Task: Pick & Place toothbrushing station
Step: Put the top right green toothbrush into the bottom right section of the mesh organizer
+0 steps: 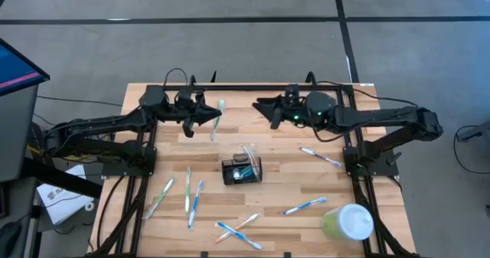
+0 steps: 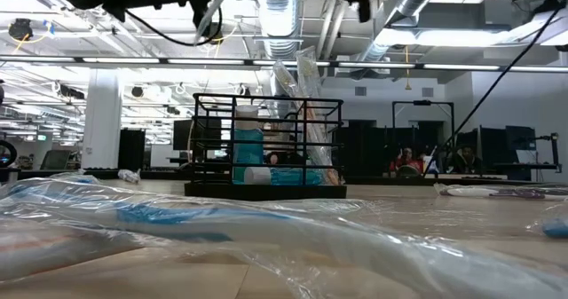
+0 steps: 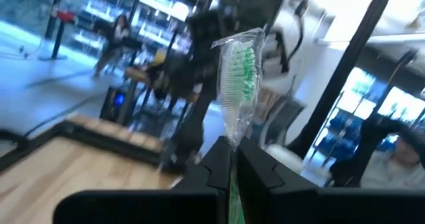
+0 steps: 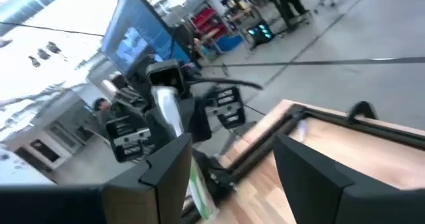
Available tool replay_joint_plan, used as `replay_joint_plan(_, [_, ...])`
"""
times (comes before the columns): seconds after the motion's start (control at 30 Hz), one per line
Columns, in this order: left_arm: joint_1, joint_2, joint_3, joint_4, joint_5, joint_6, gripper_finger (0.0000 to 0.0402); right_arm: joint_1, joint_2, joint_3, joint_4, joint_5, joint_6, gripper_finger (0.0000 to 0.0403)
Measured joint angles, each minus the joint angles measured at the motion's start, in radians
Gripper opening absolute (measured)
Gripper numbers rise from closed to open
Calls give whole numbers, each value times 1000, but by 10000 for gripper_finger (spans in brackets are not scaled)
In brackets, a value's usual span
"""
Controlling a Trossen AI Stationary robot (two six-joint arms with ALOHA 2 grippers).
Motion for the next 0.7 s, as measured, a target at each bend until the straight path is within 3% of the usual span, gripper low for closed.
replay_joint_plan(0.13, [0,0,0,85,-40,-50,2,27,80,3,111,1,-5,205])
replay_joint_plan(0.3, [0,0,0,113,-102,-65,3,52,191,112,104,5,-26,205])
replay_joint_plan(0.47, [0,11,0,106,-115,-76,2,77,306,313,-106,126,-78,205])
replay_joint_plan(0.7, [0,10,0,107,-122,-73,2,85,433,605,-430,132,-130,205])
